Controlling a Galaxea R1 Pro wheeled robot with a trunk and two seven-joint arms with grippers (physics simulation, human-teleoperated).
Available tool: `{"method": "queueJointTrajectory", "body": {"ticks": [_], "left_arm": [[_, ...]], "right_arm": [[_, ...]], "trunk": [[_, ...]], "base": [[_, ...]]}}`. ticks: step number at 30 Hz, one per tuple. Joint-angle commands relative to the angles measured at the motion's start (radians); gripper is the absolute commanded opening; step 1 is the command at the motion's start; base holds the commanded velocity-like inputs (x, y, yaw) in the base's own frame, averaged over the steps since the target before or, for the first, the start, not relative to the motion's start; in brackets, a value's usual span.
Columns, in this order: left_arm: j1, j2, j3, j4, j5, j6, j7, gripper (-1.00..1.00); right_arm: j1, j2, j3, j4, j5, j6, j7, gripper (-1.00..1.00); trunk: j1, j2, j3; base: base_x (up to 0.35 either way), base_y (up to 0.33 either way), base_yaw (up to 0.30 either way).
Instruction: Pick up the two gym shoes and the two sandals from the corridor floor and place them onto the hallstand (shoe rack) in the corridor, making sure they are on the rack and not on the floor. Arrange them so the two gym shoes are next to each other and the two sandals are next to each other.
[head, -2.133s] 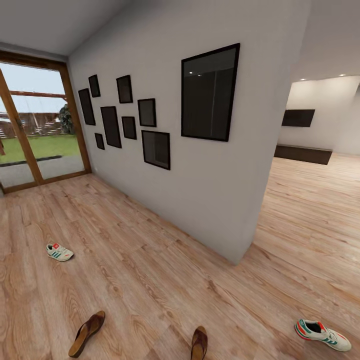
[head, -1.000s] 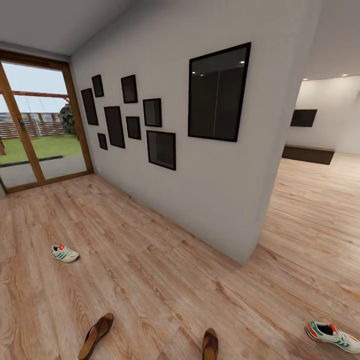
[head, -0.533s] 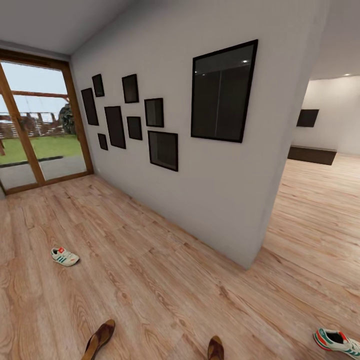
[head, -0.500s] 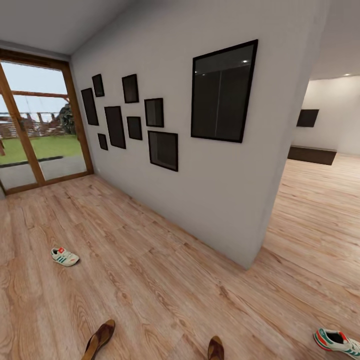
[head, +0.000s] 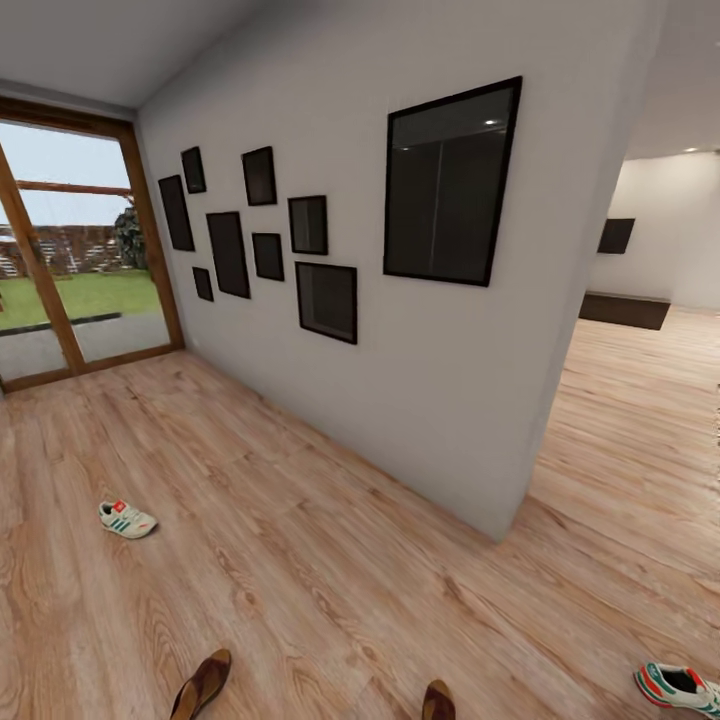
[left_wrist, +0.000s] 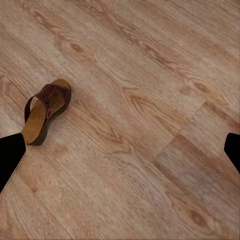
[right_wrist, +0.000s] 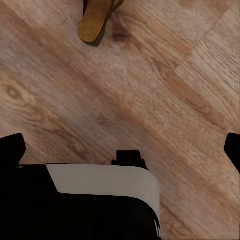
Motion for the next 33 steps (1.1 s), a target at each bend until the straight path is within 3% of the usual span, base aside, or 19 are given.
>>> {"method": "queueJointTrajectory", "body": {"ticks": [1, 8, 33], "left_arm": [[0.0, 0.0, 0.0, 0.001, 0.001, -0.003, 0.0, 1.0], [0.0, 0.0, 0.0, 0.001, 0.001, -0.004, 0.0, 1.0], [0.0, 0.0, 0.001, 0.001, 0.001, -0.004, 0.0, 1.0]], "right_arm": [[0.0, 0.0, -0.001, 0.0, 0.0, -0.002, -0.001, 1.0], [0.0, 0.001, -0.001, 0.0, 0.0, -0.002, 0.0, 1.0], [0.0, 0.0, -0.001, 0.0, 0.001, -0.004, 0.0, 1.0]], "trunk": [[0.0, 0.0, -0.001], [0.0, 0.0, -0.001], [0.0, 0.0, -0.001]], "base": [[0.167, 0.233, -0.184], [0.049, 0.069, -0.135], [0.006, 0.049, -0.003]]}}
